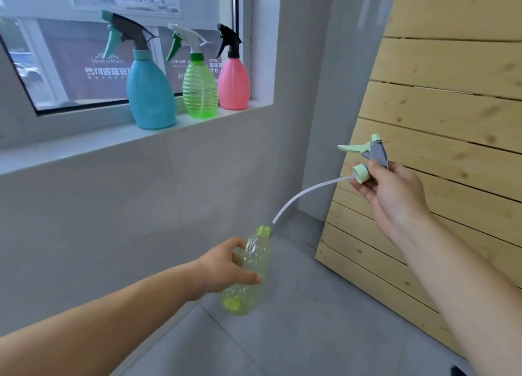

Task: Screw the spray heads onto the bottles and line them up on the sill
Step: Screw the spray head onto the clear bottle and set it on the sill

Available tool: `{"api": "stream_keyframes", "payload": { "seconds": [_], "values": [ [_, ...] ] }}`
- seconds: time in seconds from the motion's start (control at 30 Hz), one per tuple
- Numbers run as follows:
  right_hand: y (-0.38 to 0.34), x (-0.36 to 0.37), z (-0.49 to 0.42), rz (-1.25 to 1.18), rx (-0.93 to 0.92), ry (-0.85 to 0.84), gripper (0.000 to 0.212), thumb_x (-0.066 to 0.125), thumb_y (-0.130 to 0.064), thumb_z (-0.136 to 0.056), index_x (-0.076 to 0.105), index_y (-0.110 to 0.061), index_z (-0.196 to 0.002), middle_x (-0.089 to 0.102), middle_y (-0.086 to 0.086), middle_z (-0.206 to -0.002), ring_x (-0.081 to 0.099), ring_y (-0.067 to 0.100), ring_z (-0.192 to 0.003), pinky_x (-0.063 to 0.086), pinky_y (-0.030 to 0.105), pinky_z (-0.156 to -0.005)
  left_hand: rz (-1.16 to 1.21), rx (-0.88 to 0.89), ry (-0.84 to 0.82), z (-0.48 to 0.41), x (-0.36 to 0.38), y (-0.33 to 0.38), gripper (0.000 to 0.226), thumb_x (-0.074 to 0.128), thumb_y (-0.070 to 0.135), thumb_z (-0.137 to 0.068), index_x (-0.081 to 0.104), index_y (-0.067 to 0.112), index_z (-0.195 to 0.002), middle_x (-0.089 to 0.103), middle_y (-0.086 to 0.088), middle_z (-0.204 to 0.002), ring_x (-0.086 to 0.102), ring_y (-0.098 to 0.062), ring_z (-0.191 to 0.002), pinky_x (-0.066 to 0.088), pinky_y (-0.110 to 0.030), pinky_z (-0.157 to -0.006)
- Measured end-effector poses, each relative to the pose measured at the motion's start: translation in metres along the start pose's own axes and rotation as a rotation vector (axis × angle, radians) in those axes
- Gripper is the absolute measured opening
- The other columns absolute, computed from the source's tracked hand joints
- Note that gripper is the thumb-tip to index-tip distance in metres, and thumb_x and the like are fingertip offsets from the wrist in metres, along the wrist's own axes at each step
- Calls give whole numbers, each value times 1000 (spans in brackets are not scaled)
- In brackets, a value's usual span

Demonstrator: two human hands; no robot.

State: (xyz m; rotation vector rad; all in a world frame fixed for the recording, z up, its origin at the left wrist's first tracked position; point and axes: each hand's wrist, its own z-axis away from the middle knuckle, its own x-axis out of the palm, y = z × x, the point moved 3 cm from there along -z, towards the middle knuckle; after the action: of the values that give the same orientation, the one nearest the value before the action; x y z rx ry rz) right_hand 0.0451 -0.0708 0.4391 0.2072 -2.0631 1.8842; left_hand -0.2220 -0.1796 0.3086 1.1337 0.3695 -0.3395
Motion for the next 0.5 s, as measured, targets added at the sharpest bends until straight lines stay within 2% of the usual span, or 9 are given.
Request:
{"api": "stream_keyframes", "payload": {
  "seconds": [0.13,0.2,0.4,0.5],
  "values": [
    [9,2,-1,2,30,-17,19,56,-10,-96,62,0,-111,65,17,-114,72,19,-95,59,36,-88,-99,5,14,-5,0,-6,77,90,44,-57,55,34,-124,66,2,-106,66,-15,-85,52,-24,-70],
    [14,3,-3,14,36,-26,22,56,-11,-96,61,2,-113,66,18,-116,73,19,-95,59,37,-89,-118,17,8,-6,3,-6,79,90,45,-56,54,36,-126,68,1,-111,69,-17,-92,55,-25,-77],
    [28,5,-4,90,52,-63,19,56,-10,-95,61,1,-109,66,24,-120,72,22,-101,58,39,-90,-136,73,-1,-5,11,4,73,91,40,-61,54,37,-125,69,-1,-112,71,-21,-99,58,-29,-82],
    [37,11,3,176,76,-161,17,58,-8,-93,61,1,-107,70,23,-112,72,22,-97,58,38,-87,-108,106,-9,-3,13,10,75,90,46,-57,56,37,-123,71,-2,-109,71,-21,-96,59,-29,-81]
  ]
}}
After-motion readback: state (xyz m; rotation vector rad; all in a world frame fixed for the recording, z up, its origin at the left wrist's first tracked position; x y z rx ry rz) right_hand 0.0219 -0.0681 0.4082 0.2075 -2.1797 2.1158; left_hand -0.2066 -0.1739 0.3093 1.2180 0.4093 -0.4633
